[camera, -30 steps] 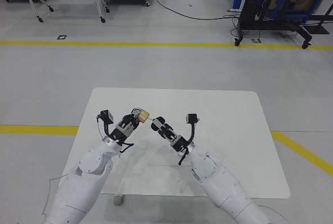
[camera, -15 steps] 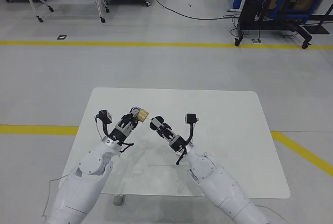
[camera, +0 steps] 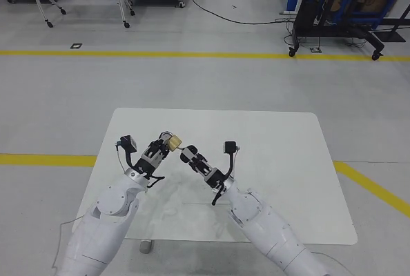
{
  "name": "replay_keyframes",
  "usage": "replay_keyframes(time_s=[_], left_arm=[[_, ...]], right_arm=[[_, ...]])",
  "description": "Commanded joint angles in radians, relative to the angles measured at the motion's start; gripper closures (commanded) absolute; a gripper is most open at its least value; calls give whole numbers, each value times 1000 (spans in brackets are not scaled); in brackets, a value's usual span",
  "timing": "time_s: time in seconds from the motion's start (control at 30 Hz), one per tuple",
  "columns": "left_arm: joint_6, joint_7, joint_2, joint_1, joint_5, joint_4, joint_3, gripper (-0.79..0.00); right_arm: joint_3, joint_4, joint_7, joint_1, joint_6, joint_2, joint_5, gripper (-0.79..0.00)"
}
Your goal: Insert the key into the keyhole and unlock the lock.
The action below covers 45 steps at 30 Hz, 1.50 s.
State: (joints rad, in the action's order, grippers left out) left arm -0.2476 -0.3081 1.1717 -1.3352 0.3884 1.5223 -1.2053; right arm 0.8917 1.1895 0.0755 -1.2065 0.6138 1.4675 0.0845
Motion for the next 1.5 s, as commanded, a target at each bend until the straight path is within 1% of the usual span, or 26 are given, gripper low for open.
replay_keyframes(time_s=[0.0, 0.2, 0.6, 0.97, 1.0, 1.03, 1.07, 1.2, 1.4, 1.47], left_arm=[[0, -1, 1, -1, -1, 1, -2, 0], [-2, 2, 5, -5, -13, 5, -5, 0], [-30, 0, 10, -19, -59, 17, -10, 0], [-32, 2, 15, -31, -108, 32, -11, 0], [-28, 1, 15, -31, -99, 32, -14, 0], [-23, -1, 16, -32, -90, 31, -17, 0], [-19, -4, 16, -32, -78, 30, -21, 0], [8, -25, 17, -30, -31, 24, -38, 0], [51, -65, 17, -8, 22, -12, -60, 0], [90, -98, 17, 0, 56, -20, -64, 0]], right_arm=[[-1, 0, 2, -1, 1, 1, 7, 0], [3, 3, -8, -7, 16, 4, 17, 0], [11, 9, -37, -14, 3, 10, 45, 0], [15, 11, -27, -13, -1, 17, 30, 0], [15, 12, -25, -14, 2, 17, 26, -237], [16, 12, -22, -15, 4, 18, 22, -613], [17, 13, -19, -16, 7, 18, 20, -785], [26, 20, -13, -27, 27, 16, 17, -785], [46, 34, -4, -48, 51, 11, 10, -785], [57, 39, 3, -55, 81, 8, -2, -785]])
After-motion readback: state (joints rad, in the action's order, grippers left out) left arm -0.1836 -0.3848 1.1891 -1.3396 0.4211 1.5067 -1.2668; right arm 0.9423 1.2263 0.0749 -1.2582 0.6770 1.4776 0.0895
